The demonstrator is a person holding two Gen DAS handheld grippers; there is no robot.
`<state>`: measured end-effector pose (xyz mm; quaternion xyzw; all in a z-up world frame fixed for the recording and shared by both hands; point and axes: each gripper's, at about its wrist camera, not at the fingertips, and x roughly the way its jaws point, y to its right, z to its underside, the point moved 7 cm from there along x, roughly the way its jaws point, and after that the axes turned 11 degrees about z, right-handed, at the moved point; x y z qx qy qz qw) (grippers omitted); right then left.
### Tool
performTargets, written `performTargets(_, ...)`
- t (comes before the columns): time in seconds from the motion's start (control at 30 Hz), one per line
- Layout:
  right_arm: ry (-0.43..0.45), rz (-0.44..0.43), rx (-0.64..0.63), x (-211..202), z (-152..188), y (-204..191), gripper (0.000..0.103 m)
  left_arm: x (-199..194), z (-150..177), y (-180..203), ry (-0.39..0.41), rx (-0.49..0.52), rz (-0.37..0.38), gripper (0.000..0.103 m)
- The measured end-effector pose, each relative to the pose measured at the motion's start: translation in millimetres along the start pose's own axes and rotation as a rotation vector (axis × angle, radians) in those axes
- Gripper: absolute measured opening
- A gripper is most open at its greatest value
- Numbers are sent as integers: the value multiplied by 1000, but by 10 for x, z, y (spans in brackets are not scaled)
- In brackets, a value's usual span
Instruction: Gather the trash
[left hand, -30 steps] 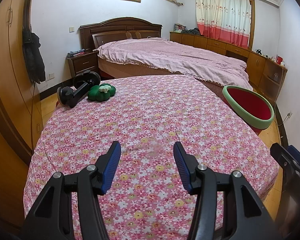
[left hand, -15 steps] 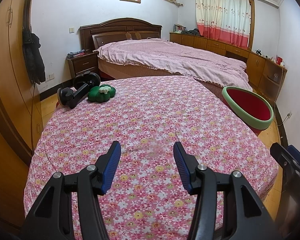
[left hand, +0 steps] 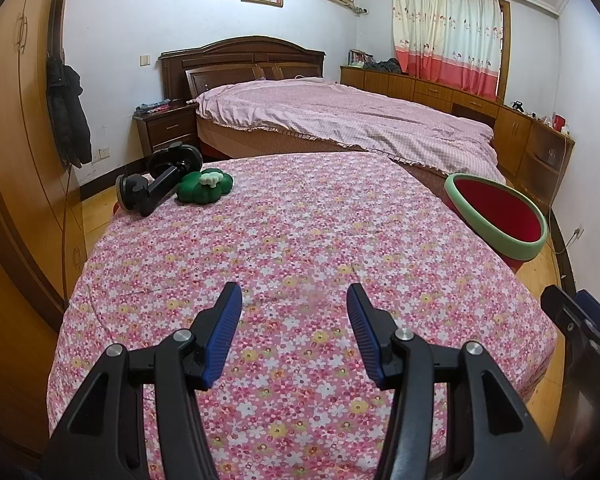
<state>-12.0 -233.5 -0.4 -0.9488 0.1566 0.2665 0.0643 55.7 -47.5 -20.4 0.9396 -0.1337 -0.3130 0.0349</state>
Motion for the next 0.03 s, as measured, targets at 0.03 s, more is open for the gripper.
performTargets(0.03, 2, 1, -1, -2, 1, -4, 80, 0, 4, 0, 0, 0, 1, 55)
